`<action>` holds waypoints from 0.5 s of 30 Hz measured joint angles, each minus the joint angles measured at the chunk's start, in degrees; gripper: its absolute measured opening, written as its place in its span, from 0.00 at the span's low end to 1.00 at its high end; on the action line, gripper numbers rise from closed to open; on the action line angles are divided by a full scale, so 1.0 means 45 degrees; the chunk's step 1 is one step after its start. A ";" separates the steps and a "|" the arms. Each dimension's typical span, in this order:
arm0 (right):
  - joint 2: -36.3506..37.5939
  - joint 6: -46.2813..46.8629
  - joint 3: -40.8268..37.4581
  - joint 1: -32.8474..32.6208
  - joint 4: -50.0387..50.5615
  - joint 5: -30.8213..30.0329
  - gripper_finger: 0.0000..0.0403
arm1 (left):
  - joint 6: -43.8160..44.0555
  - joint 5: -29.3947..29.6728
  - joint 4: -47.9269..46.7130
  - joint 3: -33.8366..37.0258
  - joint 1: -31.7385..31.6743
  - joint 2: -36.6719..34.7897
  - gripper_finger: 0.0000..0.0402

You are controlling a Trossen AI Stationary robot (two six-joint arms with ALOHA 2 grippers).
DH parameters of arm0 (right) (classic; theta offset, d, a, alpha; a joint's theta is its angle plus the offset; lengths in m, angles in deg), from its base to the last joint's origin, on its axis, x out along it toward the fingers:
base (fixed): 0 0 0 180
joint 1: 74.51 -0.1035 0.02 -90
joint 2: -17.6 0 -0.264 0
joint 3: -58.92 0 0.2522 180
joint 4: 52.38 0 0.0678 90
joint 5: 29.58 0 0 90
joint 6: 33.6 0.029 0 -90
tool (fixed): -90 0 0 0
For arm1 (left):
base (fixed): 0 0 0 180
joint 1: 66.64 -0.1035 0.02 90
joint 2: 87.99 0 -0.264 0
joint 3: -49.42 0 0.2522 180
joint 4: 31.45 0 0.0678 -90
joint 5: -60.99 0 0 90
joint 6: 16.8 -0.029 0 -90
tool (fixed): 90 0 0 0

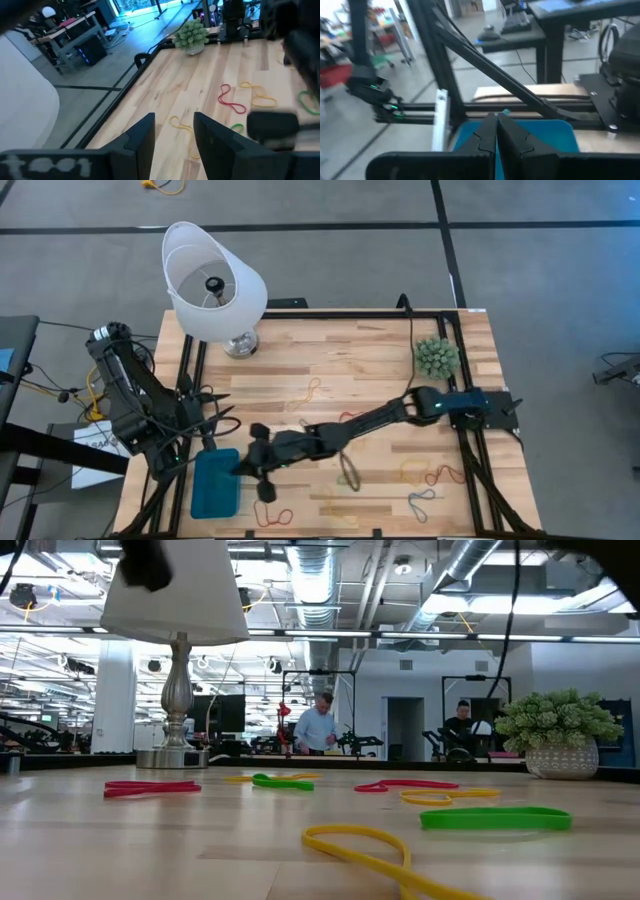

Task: Pick and place items into bin
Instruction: Put the blue rubber band into the blue bin

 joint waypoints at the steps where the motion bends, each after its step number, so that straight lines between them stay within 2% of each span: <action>1: -0.0413 -0.0094 0.0675 0.0042 0.0446 -0.0014 0.00 | -0.0030 0.0005 0.0003 0.0000 0.0000 0.0000 0.31; 7: -0.2430 -0.0131 0.3609 0.0303 0.1842 -0.0010 0.00 | -0.0040 0.0046 0.0005 0.0000 0.0000 0.0000 0.31; 11: -0.2757 -0.0136 0.3504 0.0453 0.1946 -0.0015 0.03 | -0.0012 -0.0328 0.0015 0.0000 0.0000 0.0000 0.31; 15: -0.2710 -0.0504 0.3524 0.0580 0.2353 -0.0018 0.11 | -0.0007 -0.0495 0.0015 0.0000 0.0000 0.0000 0.31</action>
